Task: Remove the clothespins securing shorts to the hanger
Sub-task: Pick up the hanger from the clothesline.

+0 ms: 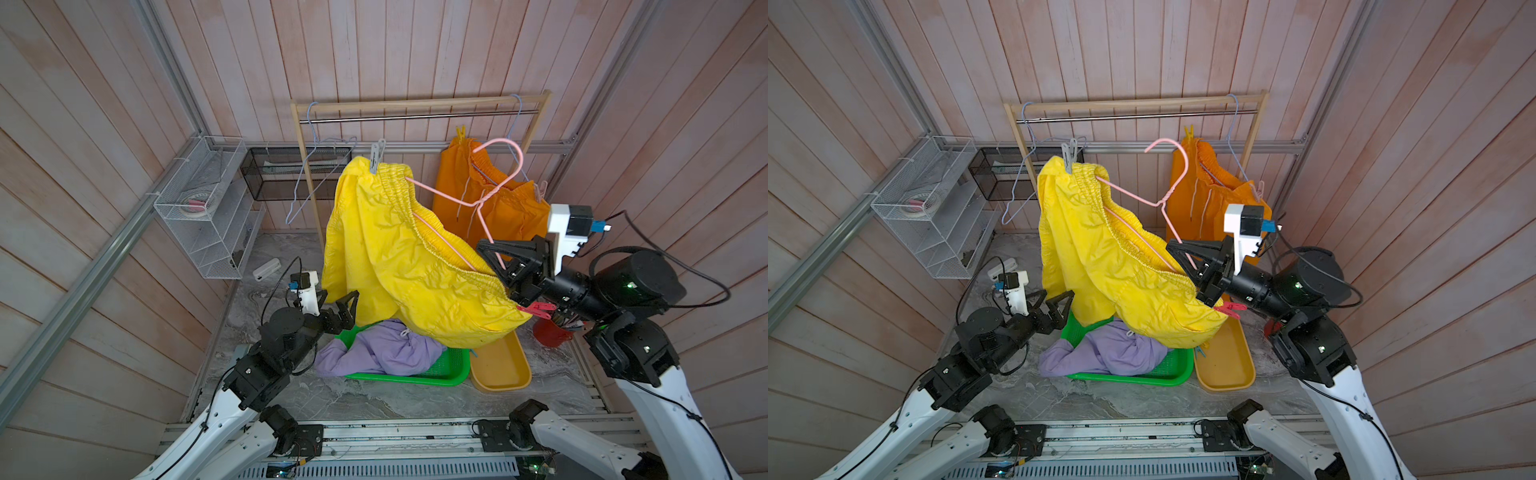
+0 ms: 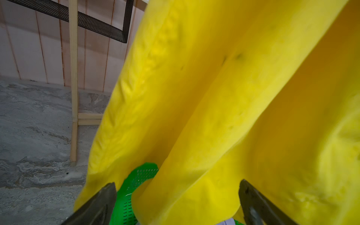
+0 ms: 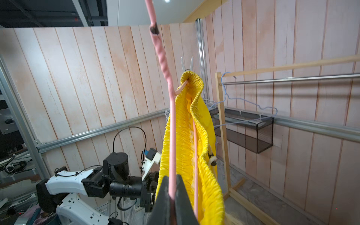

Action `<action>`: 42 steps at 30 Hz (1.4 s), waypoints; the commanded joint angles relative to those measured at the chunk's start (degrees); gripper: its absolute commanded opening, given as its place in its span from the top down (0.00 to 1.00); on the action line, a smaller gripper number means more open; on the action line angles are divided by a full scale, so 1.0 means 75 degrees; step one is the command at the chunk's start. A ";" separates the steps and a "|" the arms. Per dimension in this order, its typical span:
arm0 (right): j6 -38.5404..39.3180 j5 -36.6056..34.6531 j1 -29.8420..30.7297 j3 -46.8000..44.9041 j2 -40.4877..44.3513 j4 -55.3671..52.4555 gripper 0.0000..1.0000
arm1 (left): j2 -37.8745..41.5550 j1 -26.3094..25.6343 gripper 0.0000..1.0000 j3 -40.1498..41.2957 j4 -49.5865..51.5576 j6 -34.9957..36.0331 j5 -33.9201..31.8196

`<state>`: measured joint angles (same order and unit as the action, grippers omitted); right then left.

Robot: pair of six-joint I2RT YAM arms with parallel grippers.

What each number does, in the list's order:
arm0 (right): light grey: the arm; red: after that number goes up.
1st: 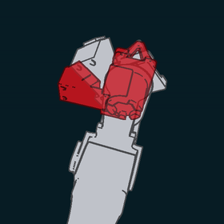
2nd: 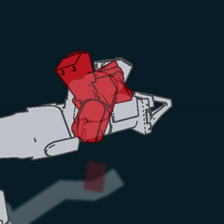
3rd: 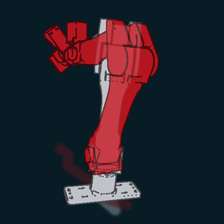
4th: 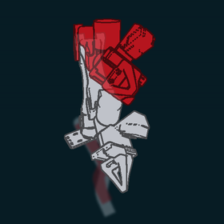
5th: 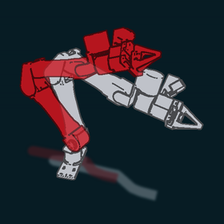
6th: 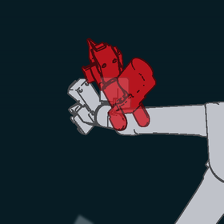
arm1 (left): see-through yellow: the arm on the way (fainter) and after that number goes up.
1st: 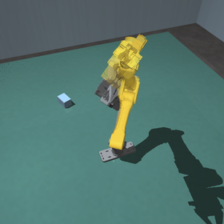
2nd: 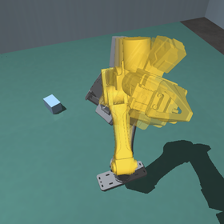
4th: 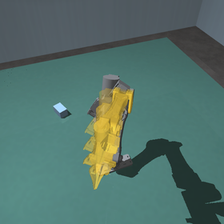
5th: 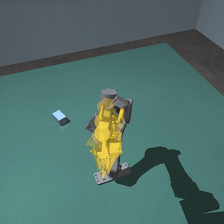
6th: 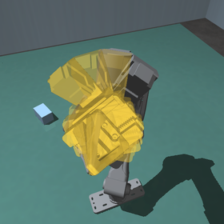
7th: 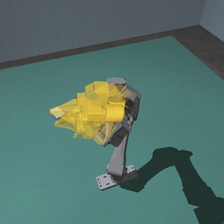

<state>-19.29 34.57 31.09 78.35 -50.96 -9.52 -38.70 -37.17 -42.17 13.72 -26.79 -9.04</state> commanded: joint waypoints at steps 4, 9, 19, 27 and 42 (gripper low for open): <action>-0.0148 0.0149 0.0036 -0.1232 0.0392 0.1374 1.00 | 0.0176 0.0034 0.00 0.0199 -0.0123 0.0015 0.0137; -0.0113 0.0167 0.0035 -0.2486 0.0678 0.1692 1.00 | 0.0336 0.0034 0.00 0.0558 -0.0296 0.0037 0.0279; 0.0544 0.0758 0.0044 -0.4836 0.1390 0.2179 1.00 | -0.0054 0.0034 0.00 0.0130 0.0247 0.0347 0.0414; 0.0966 0.0764 0.0048 -0.6171 0.2044 0.2316 1.00 | -0.0578 0.0041 0.00 -0.1186 0.1519 0.1845 0.1439; 0.0779 0.1344 0.0143 -0.6616 0.2081 0.2828 1.00 | -0.2441 0.0051 0.00 -0.4261 0.5349 0.6205 0.1806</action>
<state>-13.87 43.48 31.81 28.16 -36.10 8.60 -58.04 -37.12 -72.18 48.73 8.73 4.64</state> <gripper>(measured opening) 0.062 0.998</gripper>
